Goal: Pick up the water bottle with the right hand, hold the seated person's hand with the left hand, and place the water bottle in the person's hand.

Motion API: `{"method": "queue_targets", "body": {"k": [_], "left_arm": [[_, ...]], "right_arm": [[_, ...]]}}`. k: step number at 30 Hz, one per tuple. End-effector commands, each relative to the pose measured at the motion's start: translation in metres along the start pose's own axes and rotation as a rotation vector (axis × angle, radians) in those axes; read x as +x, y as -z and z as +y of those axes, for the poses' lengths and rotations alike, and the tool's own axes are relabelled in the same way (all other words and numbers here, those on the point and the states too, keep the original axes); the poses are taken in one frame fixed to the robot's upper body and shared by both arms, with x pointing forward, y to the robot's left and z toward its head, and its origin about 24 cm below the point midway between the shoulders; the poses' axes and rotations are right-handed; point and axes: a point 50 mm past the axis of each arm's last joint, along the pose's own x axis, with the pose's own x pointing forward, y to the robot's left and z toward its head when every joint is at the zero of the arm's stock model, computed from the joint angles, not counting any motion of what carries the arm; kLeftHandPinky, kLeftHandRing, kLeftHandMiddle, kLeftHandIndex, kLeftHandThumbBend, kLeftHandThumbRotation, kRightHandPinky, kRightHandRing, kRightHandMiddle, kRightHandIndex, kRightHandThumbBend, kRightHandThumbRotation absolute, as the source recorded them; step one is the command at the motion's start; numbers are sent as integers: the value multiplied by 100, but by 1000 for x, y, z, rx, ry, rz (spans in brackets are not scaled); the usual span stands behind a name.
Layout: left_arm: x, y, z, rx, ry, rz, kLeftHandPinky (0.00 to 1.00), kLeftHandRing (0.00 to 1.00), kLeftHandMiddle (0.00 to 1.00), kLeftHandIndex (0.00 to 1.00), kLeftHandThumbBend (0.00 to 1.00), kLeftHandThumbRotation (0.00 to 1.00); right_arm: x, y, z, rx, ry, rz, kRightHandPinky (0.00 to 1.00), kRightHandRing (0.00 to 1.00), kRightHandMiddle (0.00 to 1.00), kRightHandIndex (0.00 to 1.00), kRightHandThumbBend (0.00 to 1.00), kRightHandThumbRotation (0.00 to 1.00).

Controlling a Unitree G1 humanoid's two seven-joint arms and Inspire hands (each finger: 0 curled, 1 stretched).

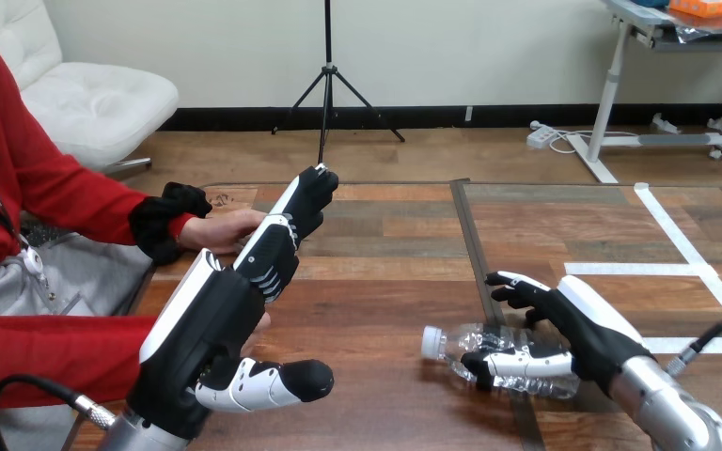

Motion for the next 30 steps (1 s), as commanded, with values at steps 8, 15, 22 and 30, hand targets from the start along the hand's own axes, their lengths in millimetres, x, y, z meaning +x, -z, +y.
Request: {"method": "queue_targets", "body": {"k": [8, 15, 22, 30], "left_arm": [[11, -15, 7, 31, -16, -103, 100, 100, 100, 100, 100, 68], [10, -17, 7, 36, -24, -100, 100, 100, 100, 100, 100, 68], [10, -17, 8, 23, -17, -99, 100, 100, 100, 100, 100, 67], [10, -18, 6, 21, -27, -102, 100, 100, 100, 100, 100, 67]], "right_arm": [[15, 7, 23, -62, -95, 106, 82, 87, 88, 90, 100, 50], [13, 10, 32, -79, -114, 122, 84, 88, 88, 90, 100, 53], [11, 12, 38, -75, -128, 126, 86, 90, 89, 90, 100, 51], [10, 14, 45, -132, -145, 136, 86, 90, 90, 91, 100, 53]]}}
